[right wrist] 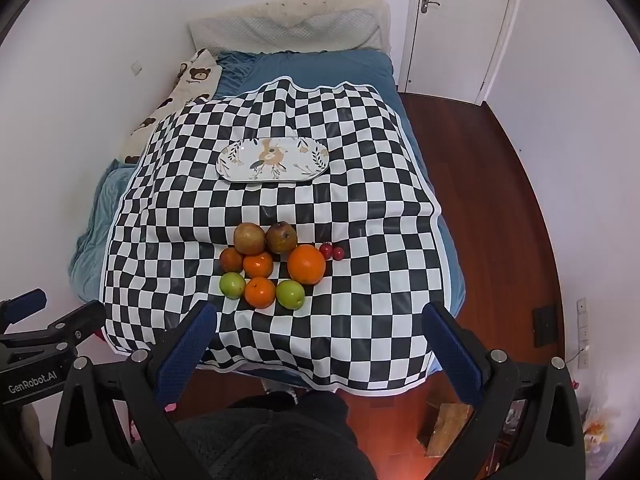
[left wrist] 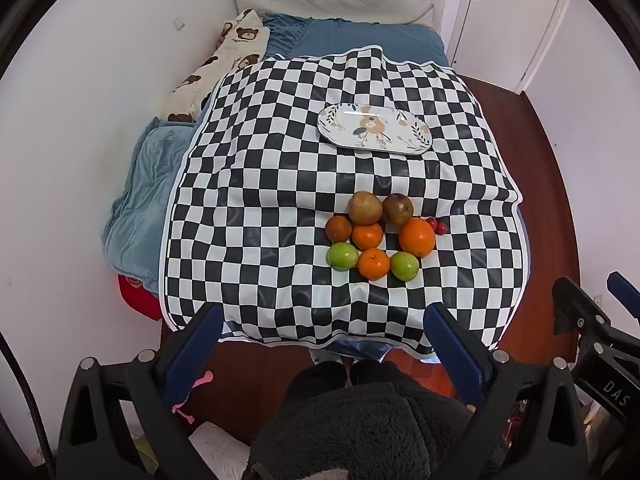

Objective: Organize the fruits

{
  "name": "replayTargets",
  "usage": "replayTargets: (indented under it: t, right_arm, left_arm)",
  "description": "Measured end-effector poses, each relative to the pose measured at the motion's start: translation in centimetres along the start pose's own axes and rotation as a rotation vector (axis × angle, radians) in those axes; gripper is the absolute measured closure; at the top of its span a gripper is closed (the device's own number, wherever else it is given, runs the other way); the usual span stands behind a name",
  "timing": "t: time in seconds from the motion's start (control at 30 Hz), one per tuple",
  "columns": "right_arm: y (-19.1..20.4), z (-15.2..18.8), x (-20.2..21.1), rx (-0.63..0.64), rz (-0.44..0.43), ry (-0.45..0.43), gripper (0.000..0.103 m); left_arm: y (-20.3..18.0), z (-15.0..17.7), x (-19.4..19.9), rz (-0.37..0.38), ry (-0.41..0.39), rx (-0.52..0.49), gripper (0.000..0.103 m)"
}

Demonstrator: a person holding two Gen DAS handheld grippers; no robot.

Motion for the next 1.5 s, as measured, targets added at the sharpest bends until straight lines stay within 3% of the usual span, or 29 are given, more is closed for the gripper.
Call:
replayTargets:
  t: [1.5]
  right_arm:
    - [0.33,-0.7,-0.32,-0.001,-0.006,0.002,0.0]
  left_arm:
    - [-0.05,0.0,-0.01,0.013,0.003,0.004,0.0]
Point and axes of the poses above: each gripper's, at about its wrist camera, not at the fingertips, and x roughly against the way its jaws point, y to its left, z to its underside, the point moved 4 cm from there along -x, roughly the way its jaws point, and after that the axes turned 9 degrees about y, right-handed, at the moved point
